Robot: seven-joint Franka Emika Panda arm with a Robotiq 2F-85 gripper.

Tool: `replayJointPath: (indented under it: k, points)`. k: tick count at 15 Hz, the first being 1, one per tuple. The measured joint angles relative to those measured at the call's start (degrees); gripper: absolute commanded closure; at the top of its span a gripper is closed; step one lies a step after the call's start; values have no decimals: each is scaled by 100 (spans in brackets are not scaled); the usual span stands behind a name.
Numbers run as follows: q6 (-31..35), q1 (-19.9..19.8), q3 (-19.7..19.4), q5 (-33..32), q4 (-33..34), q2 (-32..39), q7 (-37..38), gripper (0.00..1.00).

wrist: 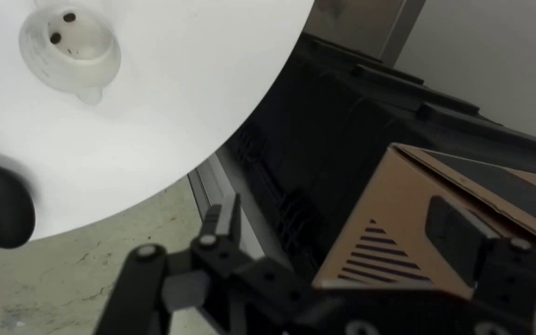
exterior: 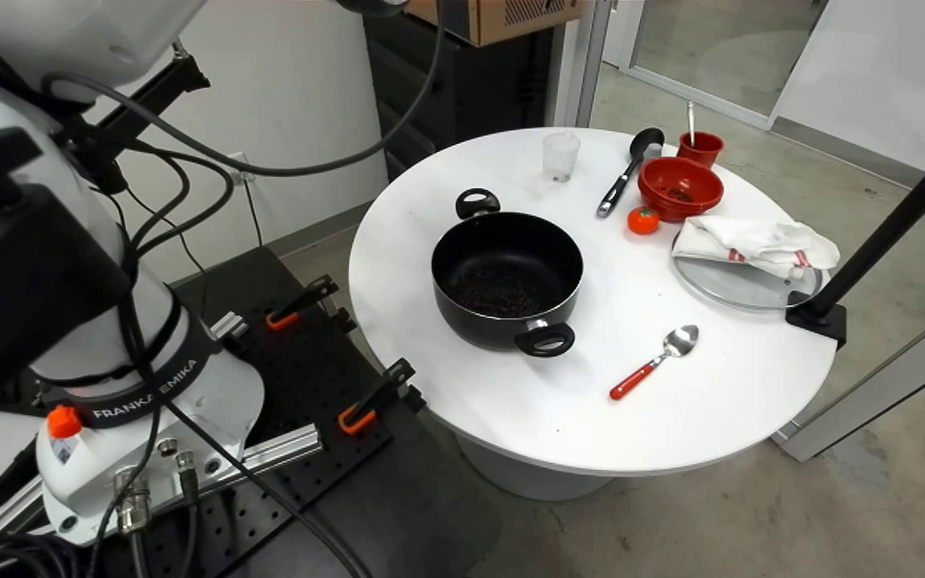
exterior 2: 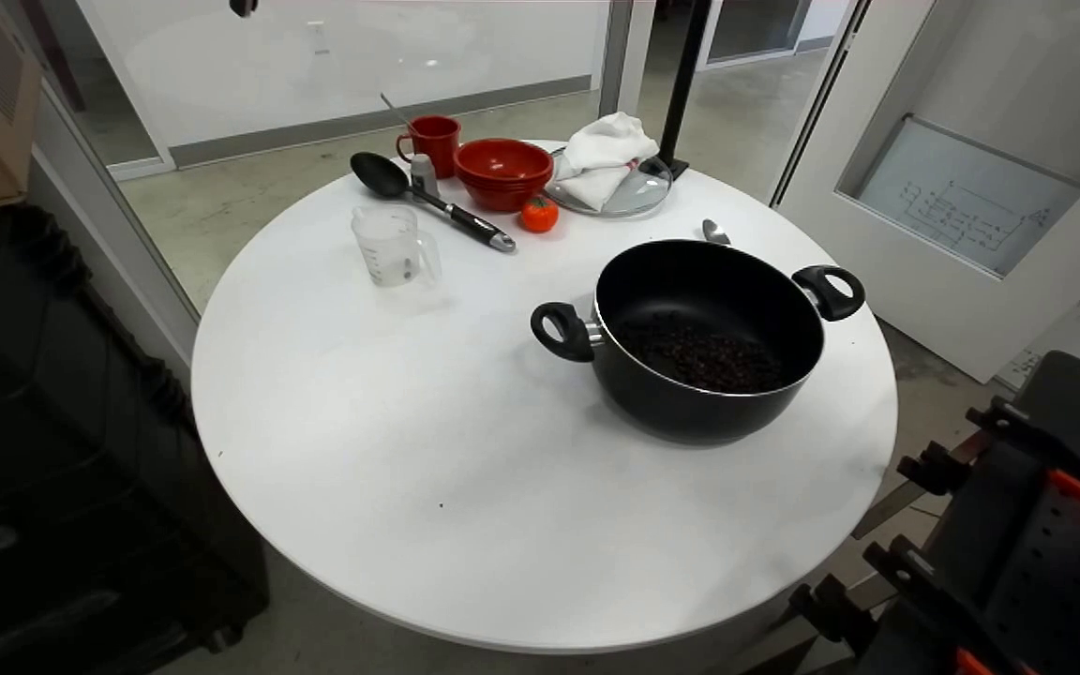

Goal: Pour the contents in the clear jug into the black pot

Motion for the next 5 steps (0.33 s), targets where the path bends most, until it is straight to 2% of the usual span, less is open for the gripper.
replayJointPath:
  k: [2,5]
  points:
    - [-299,78,-30,-80,70,-173,60,0]
    - [-329,85,-32,-82,55,-221,63,0]
